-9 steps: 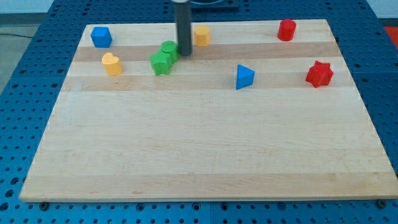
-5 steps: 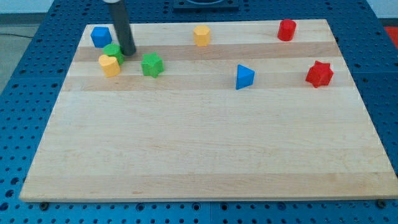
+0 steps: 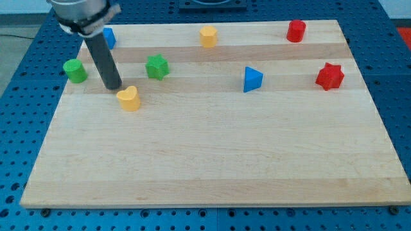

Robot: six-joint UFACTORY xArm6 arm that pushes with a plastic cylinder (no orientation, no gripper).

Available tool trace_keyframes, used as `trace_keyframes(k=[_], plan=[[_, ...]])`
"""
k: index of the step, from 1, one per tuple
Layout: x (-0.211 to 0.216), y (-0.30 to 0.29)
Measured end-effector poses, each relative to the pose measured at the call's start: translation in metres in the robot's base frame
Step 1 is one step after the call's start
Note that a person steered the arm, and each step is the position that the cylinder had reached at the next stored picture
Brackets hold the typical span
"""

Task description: Push the green star towards the blue triangle

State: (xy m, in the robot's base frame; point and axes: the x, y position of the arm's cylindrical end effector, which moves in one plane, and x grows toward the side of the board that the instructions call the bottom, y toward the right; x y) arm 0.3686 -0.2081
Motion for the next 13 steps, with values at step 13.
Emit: trace_keyframes(k=[13], plan=[[-0.013, -0.051]])
